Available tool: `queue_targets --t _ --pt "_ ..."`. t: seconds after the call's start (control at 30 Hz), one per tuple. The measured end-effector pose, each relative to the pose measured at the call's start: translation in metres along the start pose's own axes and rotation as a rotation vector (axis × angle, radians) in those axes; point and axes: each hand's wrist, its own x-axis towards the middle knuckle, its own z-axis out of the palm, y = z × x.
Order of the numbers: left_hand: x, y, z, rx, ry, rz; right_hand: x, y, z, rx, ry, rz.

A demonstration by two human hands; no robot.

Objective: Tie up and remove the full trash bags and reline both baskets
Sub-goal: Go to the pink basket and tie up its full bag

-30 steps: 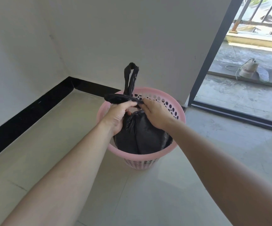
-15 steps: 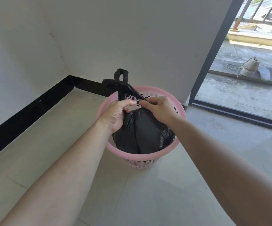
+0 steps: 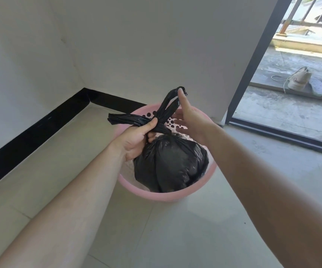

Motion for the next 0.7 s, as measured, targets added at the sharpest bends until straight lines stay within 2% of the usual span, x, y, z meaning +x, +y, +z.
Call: queue_targets --t 0.1,0.27,0.37,0.5,0.6,0.7 --pt "-0.001 -0.003 0.0 0.017 -0.054 0.02 -0.001 -0.002 0.011 0.304 -0.097 -0.002" --pt "-0.001 -0.001 0.004 0.013 -0.085 0.01 -0.011 -0.017 0.016 0.585 -0.155 0.022" --pt "-0.002 0.003 0.015 0.021 -0.176 -0.042 -0.008 -0.037 0.021 0.794 -0.054 0.004" --pt "-0.002 0.012 0.026 -0.189 -0.19 -0.061 -0.002 -0.058 0.014 1.035 0.107 -0.046" --pt "0.0 0.02 0.023 -0.368 -0.14 -0.032 0.0 -0.056 0.002 1.149 0.136 -0.071" --pt "0.001 0.021 0.022 -0.372 -0.164 -0.062 -0.006 -0.054 -0.003 1.157 0.105 -0.106"
